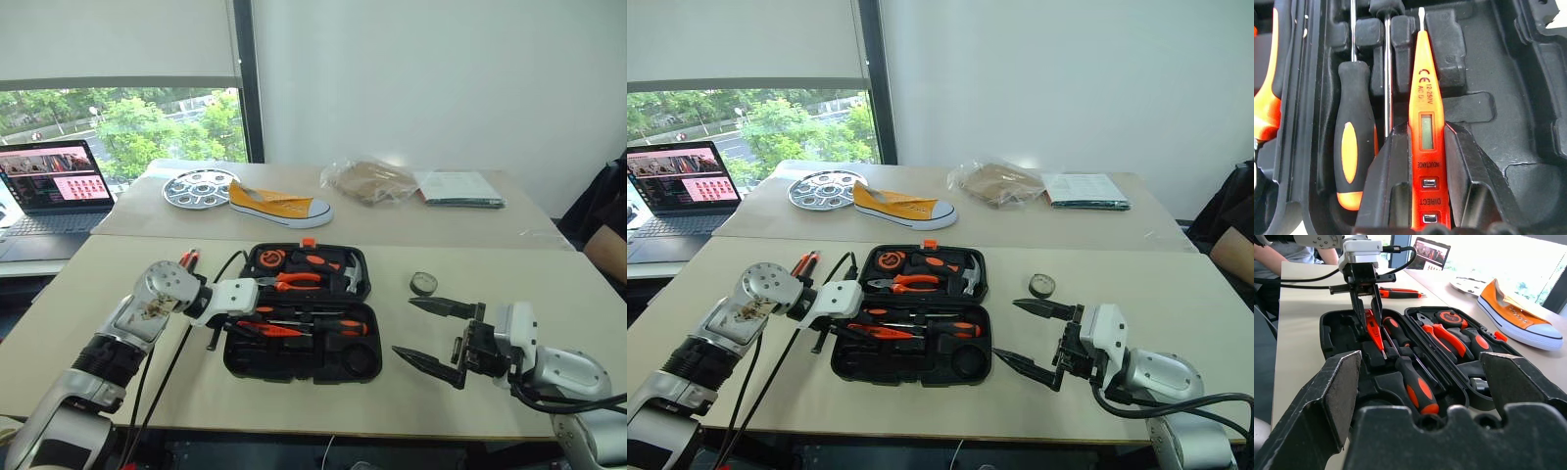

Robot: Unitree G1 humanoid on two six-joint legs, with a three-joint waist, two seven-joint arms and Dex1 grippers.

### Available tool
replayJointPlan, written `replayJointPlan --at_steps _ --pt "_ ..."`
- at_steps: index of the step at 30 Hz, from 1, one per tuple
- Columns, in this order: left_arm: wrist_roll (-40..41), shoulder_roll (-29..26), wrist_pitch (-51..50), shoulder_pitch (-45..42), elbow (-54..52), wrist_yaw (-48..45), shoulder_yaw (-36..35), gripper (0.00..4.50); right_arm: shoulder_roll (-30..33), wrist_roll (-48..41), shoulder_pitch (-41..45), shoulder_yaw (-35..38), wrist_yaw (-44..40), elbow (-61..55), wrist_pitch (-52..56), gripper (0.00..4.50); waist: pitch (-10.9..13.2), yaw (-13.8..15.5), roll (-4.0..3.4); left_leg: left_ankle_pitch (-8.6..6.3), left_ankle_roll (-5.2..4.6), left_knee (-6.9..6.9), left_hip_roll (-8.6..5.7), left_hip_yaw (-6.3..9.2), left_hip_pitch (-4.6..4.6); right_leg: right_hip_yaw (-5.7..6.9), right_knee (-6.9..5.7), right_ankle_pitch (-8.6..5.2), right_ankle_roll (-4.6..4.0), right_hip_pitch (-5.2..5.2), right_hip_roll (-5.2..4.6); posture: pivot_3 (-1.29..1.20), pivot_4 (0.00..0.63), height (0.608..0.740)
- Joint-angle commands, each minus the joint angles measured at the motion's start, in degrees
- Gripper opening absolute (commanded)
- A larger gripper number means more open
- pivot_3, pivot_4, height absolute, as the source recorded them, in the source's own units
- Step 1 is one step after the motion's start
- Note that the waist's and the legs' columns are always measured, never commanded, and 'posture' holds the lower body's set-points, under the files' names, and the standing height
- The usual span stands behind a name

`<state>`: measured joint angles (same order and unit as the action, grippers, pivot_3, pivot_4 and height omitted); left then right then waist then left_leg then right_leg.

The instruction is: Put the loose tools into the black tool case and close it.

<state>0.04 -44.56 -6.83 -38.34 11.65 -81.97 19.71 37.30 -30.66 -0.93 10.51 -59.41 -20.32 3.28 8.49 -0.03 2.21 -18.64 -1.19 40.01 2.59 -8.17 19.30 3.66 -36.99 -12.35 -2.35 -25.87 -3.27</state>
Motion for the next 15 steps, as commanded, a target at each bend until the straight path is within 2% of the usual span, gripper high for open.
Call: replayJointPlan --at_steps 1,5,7,10,15 --pt "-4.65 -1.67 -5.1 2.67 -2.15 -0.09 3.68 0.47 0.21 -1.24 0.54 1.12 0.52 -1.66 -0.06 4.5 0.0 -0.06 0.0 0.0 -0.01 0.0 0.0 0.0 -0.01 -0.01 0.0 -0.01 0.02 0.05 0.0 0.0 0.15 0.74" --pt "-2.22 -0.46 -8.57 3.64 -4.33 0.89 2.09 0.47 0.01 -1.14 1.06 0.76 0.68 -1.4 -0.14 4.5 -0.01 -0.19 -0.02 -0.19 -0.32 -0.12 0.03 0.05 -0.17 -0.05 0.09 -0.1 0.09 0.58 -0.01 0.0 0.15 0.74" --pt "-0.05 0.33 -8.85 4.19 -4.87 1.36 0.34 1.48 0.01 -1.19 1.15 0.65 0.67 -1.35 -0.17 4.5 -0.02 -0.18 -0.03 -0.19 -0.32 -0.12 0.03 0.06 -0.19 -0.05 0.09 -0.11 0.1 0.61 -0.04 0.0 0.15 0.74" --pt "4.42 2.93 -3.76 4.37 -4.66 2.68 -4.29 2.48 0.16 -1.35 0.99 0.72 0.47 -1.38 -0.17 4.5 -0.02 -0.09 -0.04 -0.16 -0.27 -0.11 0.03 0.06 -0.18 -0.03 0.09 -0.12 0.11 0.6 -0.07 0.0 0.15 0.74" --pt "8.4 4.1 0.6 3.39 -3.52 3.39 -8.47 2.48 0.66 -1.78 0.44 1.01 -0.07 -1.42 0.3 4.5 0.01 0.4 0.0 -0.07 -0.12 0.17 0.01 0.1 0.07 0.05 0.05 0.13 -0.28 0.13 -0.1 0.0 0.15 0.74"
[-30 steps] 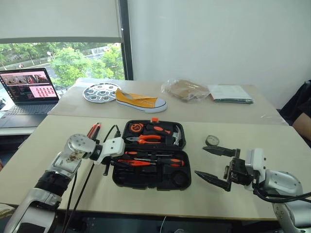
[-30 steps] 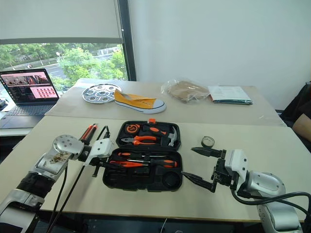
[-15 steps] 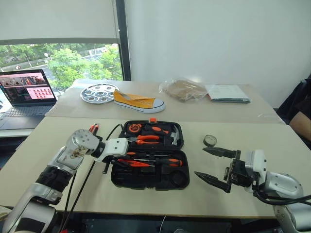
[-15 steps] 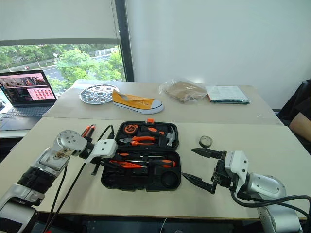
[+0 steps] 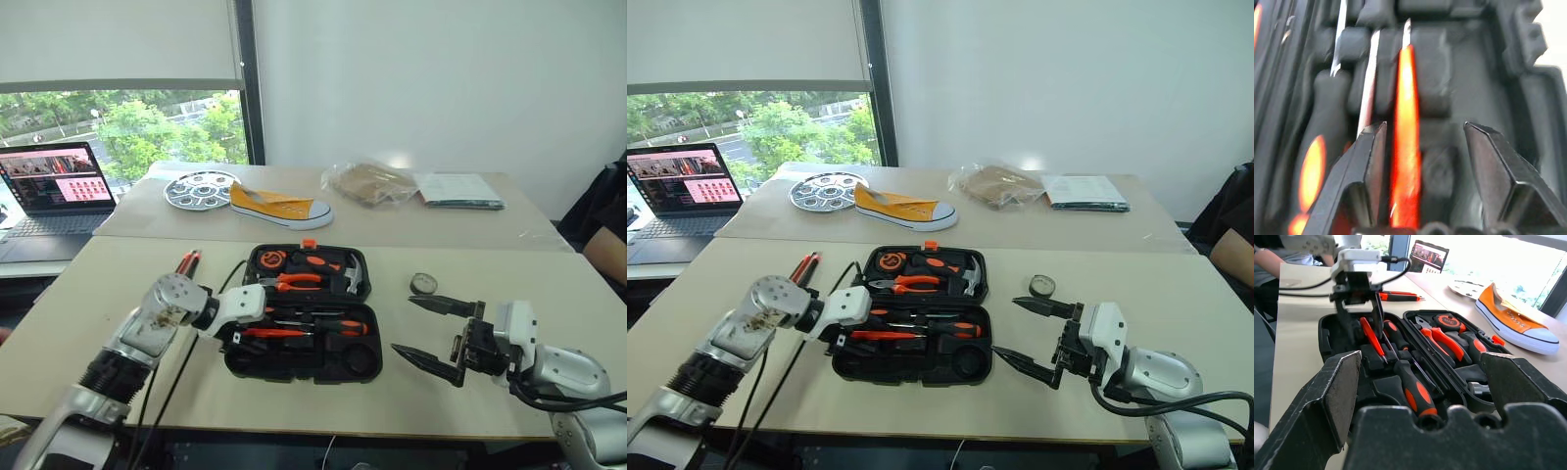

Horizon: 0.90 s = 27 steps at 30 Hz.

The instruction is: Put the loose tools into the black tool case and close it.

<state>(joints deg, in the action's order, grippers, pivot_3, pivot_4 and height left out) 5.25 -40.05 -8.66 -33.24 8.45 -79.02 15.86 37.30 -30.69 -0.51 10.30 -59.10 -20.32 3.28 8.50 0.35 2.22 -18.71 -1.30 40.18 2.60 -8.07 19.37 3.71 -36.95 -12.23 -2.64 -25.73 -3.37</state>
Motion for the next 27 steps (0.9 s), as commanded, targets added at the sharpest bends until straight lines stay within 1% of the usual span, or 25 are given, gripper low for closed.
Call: replayJointPlan --at_steps 1,4,7,9,11,12,20,27 --pt "3.87 -0.48 2.47 -1.59 -0.38 0.34 -5.11 2.48 0.7 -1.81 -0.15 1.24 -0.5 -1.49 0.35 4.5 0.0 0.06 0.0 -0.01 -0.01 0.0 -0.01 -0.01 0.01 -0.02 0.0 0.0 0.0 -0.02 0.0 0.0 0.15 0.74" --pt "5.48 -0.25 3.1 -0.88 0.18 0.21 -6.75 2.48 0.59 -1.79 -0.47 1.13 -0.62 -1.68 0.48 4.5 0.0 0.19 0.0 -0.03 -0.05 -0.01 -0.03 -0.02 -0.01 -0.02 0.01 -0.02 0.03 -0.01 -0.02 0.0 0.15 0.74" --pt "6.12 0.84 2.83 -0.94 2.87 1.72 -7.89 1.78 0.31 -1.66 -0.69 0.82 -0.5 -1.82 0.53 4.5 0.0 0.26 0.0 -0.05 -0.07 0.0 -0.04 -0.02 0.0 -0.01 0.03 -0.02 0.05 -0.01 -0.03 0.0 0.15 0.74" --pt "5.8 1.44 3.29 -1.08 5.08 2.16 -7.68 0.96 0.14 -1.62 -0.85 0.64 -0.39 -1.89 0.51 4.5 0.0 0.29 0.0 -0.05 -0.08 0.0 -0.05 -0.02 -0.01 -0.01 0.02 -0.02 0.06 0.0 -0.03 0.0 0.15 0.74" --pt "5.32 2.23 4.37 -1.28 7.0 2.49 -7.27 0.31 0.01 -1.52 -0.57 0.36 -0.2 -1.76 0.54 4.5 0.0 0.28 0.0 -0.05 -0.08 0.0 -0.05 -0.02 -0.01 -0.01 0.02 -0.02 0.07 0.01 -0.03 0.0 0.15 0.74" --pt "5.15 2.51 4.67 -1.37 7.64 2.53 -7.07 0.09 -0.02 -1.47 -0.42 0.25 -0.12 -1.68 0.55 4.5 0.0 0.27 0.0 -0.05 -0.08 0.0 -0.05 -0.02 0.0 0.0 0.03 -0.02 0.07 0.01 -0.03 0.0 0.15 0.74" --pt "2.32 3.57 7.64 -0.52 9.82 3.43 -5.09 0.09 -0.3 -1.33 -0.05 -0.03 0.24 -1.43 0.16 4.5 0.0 0.26 0.0 -0.05 -0.08 0.0 -0.07 -0.02 0.0 0.0 0.03 -0.02 0.07 0.01 -0.03 0.0 0.15 0.74" --pt "3.25 2.95 7.98 1.24 7.7 1.45 -4.91 0.09 -0.59 -1.22 -0.45 -0.15 0.71 -1.68 -0.06 4.5 0.0 0.28 0.0 -0.05 -0.08 0.0 -0.06 -0.02 0.0 0.0 0.03 -0.02 0.07 0.01 -0.04 0.0 0.15 0.74"
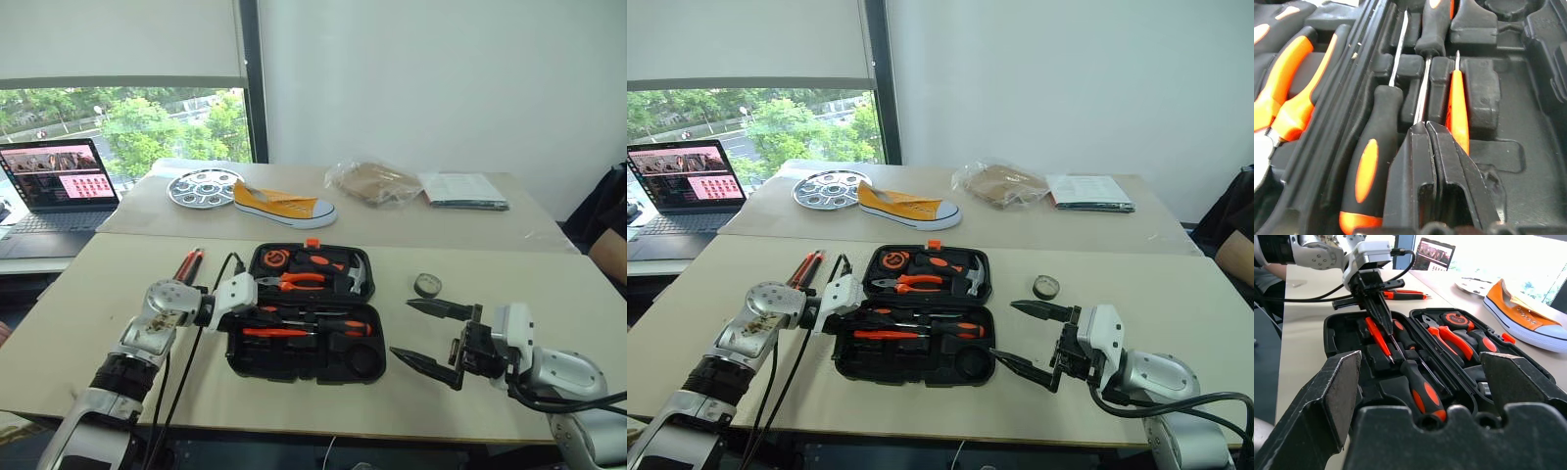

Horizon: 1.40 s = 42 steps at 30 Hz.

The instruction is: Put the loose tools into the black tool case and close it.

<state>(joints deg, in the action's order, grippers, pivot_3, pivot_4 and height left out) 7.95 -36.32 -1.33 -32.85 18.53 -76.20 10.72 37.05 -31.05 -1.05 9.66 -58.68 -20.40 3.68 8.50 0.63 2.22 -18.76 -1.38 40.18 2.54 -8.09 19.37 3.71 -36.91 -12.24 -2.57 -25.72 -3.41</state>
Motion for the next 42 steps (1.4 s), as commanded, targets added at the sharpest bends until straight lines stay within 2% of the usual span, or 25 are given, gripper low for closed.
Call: replayJointPlan --at_steps 1,14,22,25,27,28,29,31,32,35,39,40,42 --pt "0.37 -1.08 0.3 1.07 -2.64 -1.51 0.37 0.09 -0.4 -0.82 0.09 0.45 0.33 -1.57 -0.48 4.5 0.0 -0.02 0.0 0.0 0.0 0.0 0.0 0.0 0.0 0.0 0.0 0.0 0.0 0.0 0.0 0.0 0.15 0.74" --pt "-0.39 -1.58 1.14 3.92 -3.93 -1.54 0.99 0.09 -0.95 -0.45 0.22 -0.09 0.56 -1.27 -0.42 4.5 0.0 0.0 0.0 -0.03 -0.03 -0.01 -0.01 -0.02 -0.07 0.0 0.0 -0.02 0.04 0.07 -0.01 0.0 0.15 0.74" --pt "-2.03 -1.17 -5.27 4.27 -3.7 2.16 2.36 0.09 -1.34 -0.46 0.25 -0.53 0.83 -1.62 -0.23 4.5 -0.01 0.01 -0.01 -0.07 -0.11 -0.02 0.0 0.03 -0.16 0.01 0.05 -0.14 0.24 0.54 -0.03 0.0 0.15 0.74" --pt "1.89 -1.22 -5.65 6.07 -5.61 1.96 -0.65 0.09 -1.26 -0.69 0.03 -0.41 0.85 -1.92 -0.17 4.5 -0.01 -0.06 -0.02 -0.08 -0.12 -0.01 0.0 0.02 -0.18 -0.01 0.04 -0.26 0.44 0.57 -0.05 0.0 0.15 0.74" --pt "5.89 -1.29 -4.13 8.72 -7.69 2.85 -5.51 0.09 -1.13 -1.01 -0.19 0.0 0.61 -1.88 -0.36 4.5 -0.01 -0.35 -0.03 -0.08 -0.11 -0.01 0.02 0.01 -0.19 -0.04 0.02 -0.26 0.44 0.56 -0.04 0.0 0.15 0.74" --pt "8.3 -1.44 -3.17 11.07 -9.21 3.09 -8.55 0.32 -1.16 -0.98 -0.31 0.26 0.36 -1.68 -0.92 4.5 -0.01 -0.43 -0.03 -0.06 -0.09 -0.02 0.06 0.01 -0.19 -0.04 0.02 -0.26 0.44 0.53 -0.02 0.0 0.15 0.74" --pt "10.42 -1.32 -1.61 13.32 -10.47 3.61 -11.63 0.32 -1.17 -1.02 -0.48 0.47 0.17 -1.59 -1.28 4.5 -0.01 -0.53 -0.03 -0.05 -0.07 -0.02 0.07 0.01 -0.19 -0.04 0.02 -0.26 0.44 0.51 -0.02 0.0 0.15 0.74" --pt "12.84 -1.94 -1.39 18.12 -13.01 5.9 -16.83 0.98 -1.25 -1.29 -0.73 0.77 -0.1 -1.42 -1.56 4.5 -0.01 -1.18 -0.03 -0.01 0.0 -0.03 0.16 0.02 -0.29 -0.07 -0.01 -0.19 0.31 0.31 -0.07 0.0 0.15 0.74" --pt "13.72 -2.13 -0.83 22.26 -14.43 8.27 -21.28 1.36 -1.34 -1.41 -0.96 0.95 -0.46 -1.19 -1.99 4.5 -0.01 -1.22 -0.03 -0.01 0.02 -0.03 0.22 0.03 -0.29 -0.07 0.02 -0.04 0.04 0.31 -0.16 0.0 0.15 0.74" --pt "16.49 -0.61 0.45 34.07 -17.58 15.75 -34.38 2.47 -2.02 -0.81 -1.69 1.2 -1.18 -0.27 -4.12 4.5 -0.01 -1.49 -0.03 -0.03 0.03 -0.1 0.28 0.04 -0.22 -0.01 0.12 -0.04 0.03 0.19 -0.18 0.0 0.15 0.74" --pt "18.6 2.77 0.2 43.4 -18.33 23.33 -43.64 4.06 -3.23 0.06 -2.51 1.02 -1.05 0.36 -6.18 4.5 0.0 -0.81 -0.04 -0.12 -0.01 -0.21 0.26 0.05 -0.21 0.05 0.17 -0.05 0.03 0.17 -0.44 0.0 0.15 0.74" --pt "19.08 3.64 0.24 44.98 -17.64 24.97 -45.57 4.35 -3.51 0.4 -2.65 0.79 -1.07 0.64 -6.7 4.5 0.0 -0.43 -0.04 -0.14 -0.06 -0.21 0.22 0.05 -0.21 0.12 0.17 -0.06 0.05 0.21 -0.54 0.0 0.15 0.74" --pt "20.0 4.75 -0.37 46.89 -17.09 27.2 -47.79 4.47 -4.02 0.94 -2.76 0.57 -1.03 1.1 -7.65 4.5 -0.01 0.14 -0.02 -0.34 -0.4 -0.2 0.12 0.04 -0.2 0.18 0.2 -0.07 0.07 0.23 -0.67 0.0 0.15 0.74"
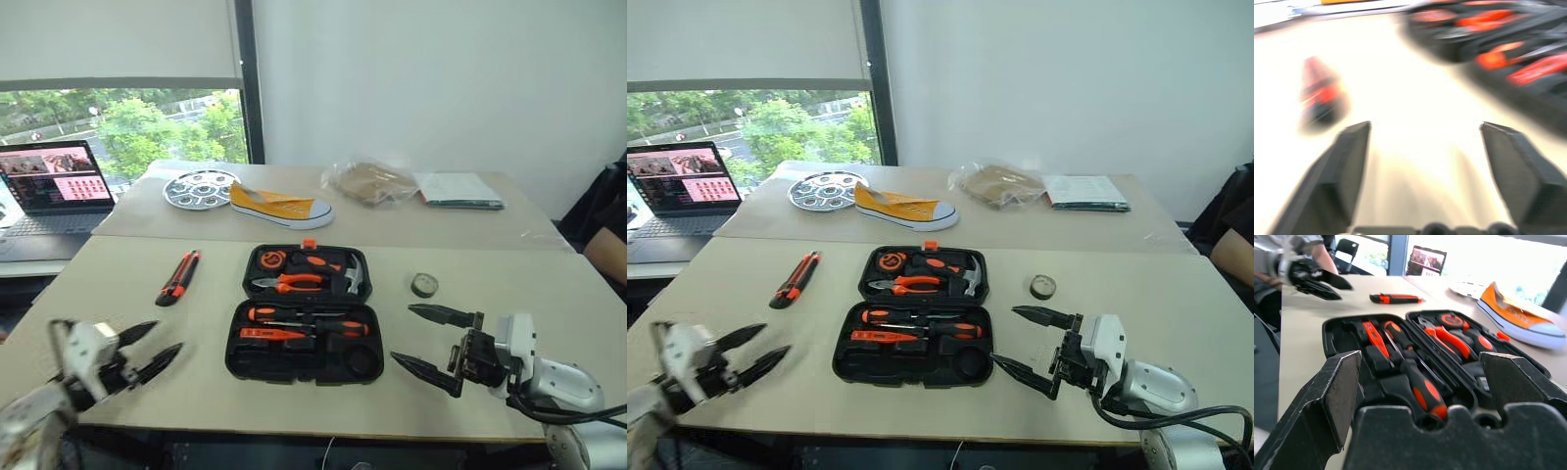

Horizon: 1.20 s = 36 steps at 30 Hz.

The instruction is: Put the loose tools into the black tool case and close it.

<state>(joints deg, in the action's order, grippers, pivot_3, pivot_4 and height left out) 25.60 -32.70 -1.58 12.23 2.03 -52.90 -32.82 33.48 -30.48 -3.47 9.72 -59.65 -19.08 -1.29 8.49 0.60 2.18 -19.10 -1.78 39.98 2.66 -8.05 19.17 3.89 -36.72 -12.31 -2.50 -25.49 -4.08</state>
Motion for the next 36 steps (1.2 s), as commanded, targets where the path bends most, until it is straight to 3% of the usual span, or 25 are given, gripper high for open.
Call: replayJointPlan --at_steps 1,3,8,11,13,19,24,25,28,31,36 --pt "2.76 1.45 -0.46 2.4 -0.51 4.89 -5.02 4.47 -0.63 0.41 -0.39 0.5 -0.02 -0.08 -2.88 4.5 -0.01 0.32 0.02 -0.13 -0.24 0.02 -0.02 0.0 0.0 0.03 0.02 0.0 0.01 0.04 -0.05 0.0 0.15 0.74" --pt "4.51 1.3 -2.37 1.53 -0.5 6.9 -5.96 4.47 -1.42 0.29 0.13 0.43 0.95 0.14 -2.8 4.5 0.0 0.76 0.02 -0.15 -0.28 0.09 -0.1 0.02 0.0 0.12 0.02 -0.01 0.05 0.11 -0.18 0.0 0.15 0.74" --pt "3.97 -3.06 -12.86 -8.65 0.3 12.1 -0.45 4.47 -2.16 0.48 2.21 -0.57 2.26 0.16 -1.6 4.5 0.0 1.35 0.02 -0.1 -0.26 0.13 -0.14 0.05 -0.04 0.19 -0.03 -0.01 0.14 0.21 -0.17 0.0 0.15 0.74" --pt "4.44 -5.62 -23.33 -19.2 3.69 16.08 3.75 4.47 -2.4 0.42 3.28 -1.13 3.24 0.38 -0.47 4.5 -0.01 1.23 0.04 0.04 -0.02 0.1 -0.16 0.03 -0.09 0.18 -0.07 0.05 0.07 0.26 -0.08 0.0 0.15 0.74" --pt "0.25 -6.3 -26.19 -29.59 11.72 18.75 8.97 4.47 -2.84 0.39 3.57 -1.66 4.11 0.67 0.24 4.5 -0.02 0.95 0.04 0.24 0.32 0.08 -0.17 0.06 -0.05 0.21 -0.05 0.05 0.06 0.22 0.16 0.0 0.15 0.74" --pt "-9.14 -5.53 -21.67 -47.48 32.17 19.16 18.87 4.47 -3.09 1.28 4.28 -2.87 4.89 1.1 0.38 4.5 -0.01 -0.21 0.09 0.27 0.36 -0.01 -0.36 0.01 -0.13 0.33 -0.09 0.03 0.1 0.25 0.31 0.0 0.15 0.74" --pt "-12.68 -5.33 -21.13 -52.91 41.35 17.73 22.67 4.47 -2.68 0.57 3.44 -2.7 5.61 0.29 1.19 4.5 -0.01 -1.0 0.09 0.25 0.37 -0.12 -0.32 0.0 0.06 0.37 -0.05 0.0 0.16 0.04 0.5 0.0 0.15 0.74" --pt "-12.99 -5.44 -21.79 -53.21 42.05 17.61 22.98 3.95 -2.68 0.38 3.22 -2.57 5.76 0.09 1.32 4.5 -0.01 -0.97 0.09 0.24 0.39 -0.13 -0.27 0.0 0.06 0.37 -0.04 0.0 0.16 0.03 0.54 0.0 0.15 0.74" --pt "-13.3 -5.84 -21.73 -52.37 42.08 16.45 23.07 3.06 -3.12 -0.68 2.66 -1.82 6.44 -0.75 1.41 4.5 0.0 -0.84 0.08 0.23 0.41 -0.12 -0.24 -0.03 0.06 0.41 -0.03 -0.01 0.16 0.03 0.56 0.0 0.15 0.74" --pt "-12.09 -6.31 -20.13 -50.5 40.43 13.41 21.93 1.85 -3.48 -1.61 2.82 -1.37 7.44 -1.61 1.62 4.5 0.0 -0.84 0.08 0.23 0.42 -0.06 -0.24 -0.04 0.0 0.29 0.01 -0.01 0.17 0.04 0.52 0.0 0.15 0.74" --pt "-2.72 -6.96 -10.09 -47.15 31.08 -4.36 16.78 1.72 -2.13 -3.17 2.6 -0.47 7.26 -4.22 2.62 4.5 0.03 -0.89 0.13 0.25 0.46 -0.02 -0.17 -0.11 -0.07 0.12 -0.16 -0.01 0.16 0.01 0.5 0.0 0.15 0.74"
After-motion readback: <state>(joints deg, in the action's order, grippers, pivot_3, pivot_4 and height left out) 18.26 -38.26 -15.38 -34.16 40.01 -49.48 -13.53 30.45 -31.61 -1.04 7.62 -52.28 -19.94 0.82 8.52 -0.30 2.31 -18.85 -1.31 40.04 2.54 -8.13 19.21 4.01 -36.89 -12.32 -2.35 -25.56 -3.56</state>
